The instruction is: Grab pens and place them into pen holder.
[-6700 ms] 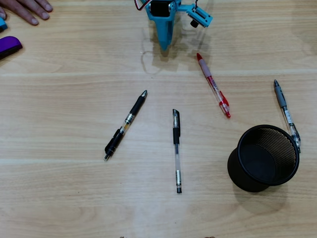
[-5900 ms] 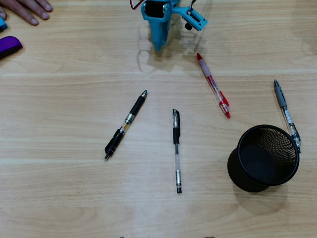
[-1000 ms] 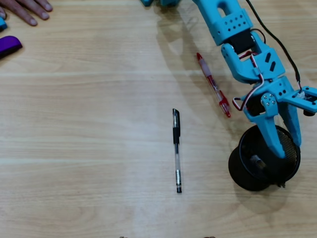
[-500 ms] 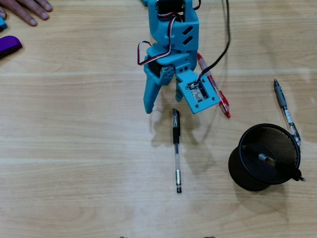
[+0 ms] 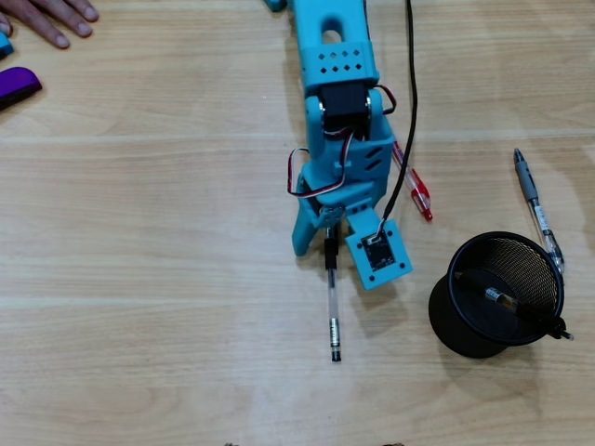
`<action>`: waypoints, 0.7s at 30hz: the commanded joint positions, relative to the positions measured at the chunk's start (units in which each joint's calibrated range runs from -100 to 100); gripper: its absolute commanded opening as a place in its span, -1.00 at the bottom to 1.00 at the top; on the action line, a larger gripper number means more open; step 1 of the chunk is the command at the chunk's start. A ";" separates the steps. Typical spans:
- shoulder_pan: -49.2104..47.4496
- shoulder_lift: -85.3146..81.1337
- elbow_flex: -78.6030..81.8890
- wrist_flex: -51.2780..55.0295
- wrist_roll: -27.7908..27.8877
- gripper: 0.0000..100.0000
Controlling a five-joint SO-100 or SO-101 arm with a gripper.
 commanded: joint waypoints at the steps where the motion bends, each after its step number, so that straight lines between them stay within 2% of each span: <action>1: 0.87 0.42 -2.63 -0.51 -0.46 -0.43; 6: 2.08 1.94 -2.63 0.09 -0.62 -0.47; 8: 3.05 2.62 -1.63 0.52 -3.70 -0.67; 10: 3.94 3.12 0.18 0.95 -7.62 -1.00; 12: 4.58 2.28 1.90 1.03 -8.72 -0.93; 13: 4.99 1.60 1.90 0.52 -8.35 -0.98; 17: 4.75 -9.64 -8.43 0.69 -2.92 -0.97; 21: 0.71 -19.36 -20.29 0.18 -2.03 -0.97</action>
